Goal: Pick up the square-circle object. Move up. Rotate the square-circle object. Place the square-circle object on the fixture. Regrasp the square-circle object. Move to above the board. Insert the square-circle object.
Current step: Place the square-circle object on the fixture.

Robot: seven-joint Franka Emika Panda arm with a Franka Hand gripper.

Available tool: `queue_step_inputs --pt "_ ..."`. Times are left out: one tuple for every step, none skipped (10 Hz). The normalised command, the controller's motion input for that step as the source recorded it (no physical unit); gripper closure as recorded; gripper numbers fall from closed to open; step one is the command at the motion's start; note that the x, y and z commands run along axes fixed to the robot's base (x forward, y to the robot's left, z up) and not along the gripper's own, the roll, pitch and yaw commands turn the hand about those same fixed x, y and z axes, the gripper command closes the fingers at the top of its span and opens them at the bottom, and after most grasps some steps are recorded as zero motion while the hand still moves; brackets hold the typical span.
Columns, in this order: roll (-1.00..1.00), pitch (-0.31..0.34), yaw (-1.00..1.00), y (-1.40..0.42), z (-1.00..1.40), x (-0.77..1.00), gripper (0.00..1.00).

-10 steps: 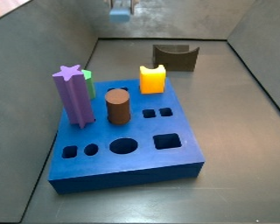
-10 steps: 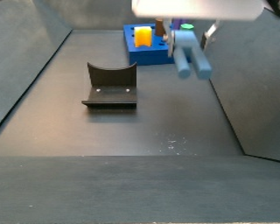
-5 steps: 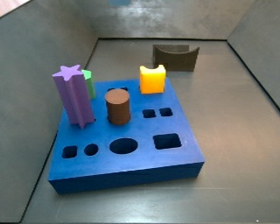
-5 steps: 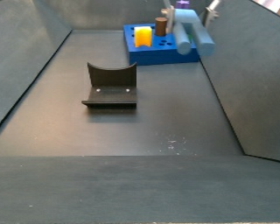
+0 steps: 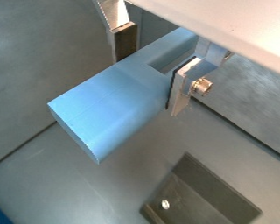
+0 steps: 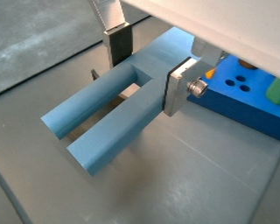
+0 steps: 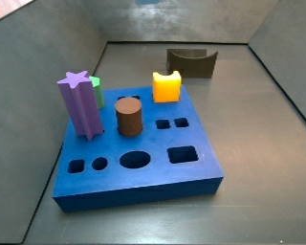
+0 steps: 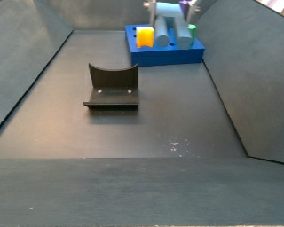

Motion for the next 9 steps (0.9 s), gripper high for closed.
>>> queue_step_inputs --pt "-0.21 0.078 -0.03 -0.08 0.03 1.00 1.00" --pt "-0.19 0.099 -0.02 -0.06 0.03 1.00 1.00" --pt "-0.19 0.106 -0.02 -0.05 0.02 1.00 1.00" --pt "-0.17 0.109 -0.02 -0.04 0.02 1.00 1.00" --pt "-0.17 0.115 -0.01 -0.03 0.02 1.00 1.00" --pt "-0.17 0.125 -0.01 -0.02 0.02 1.00 1.00" --pt "-0.17 0.129 0.00 -0.01 0.02 1.00 1.00" --pt "-0.16 0.122 0.00 0.00 0.01 0.98 1.00" --pt "-1.00 0.076 0.06 -0.33 -0.21 0.97 1.00"
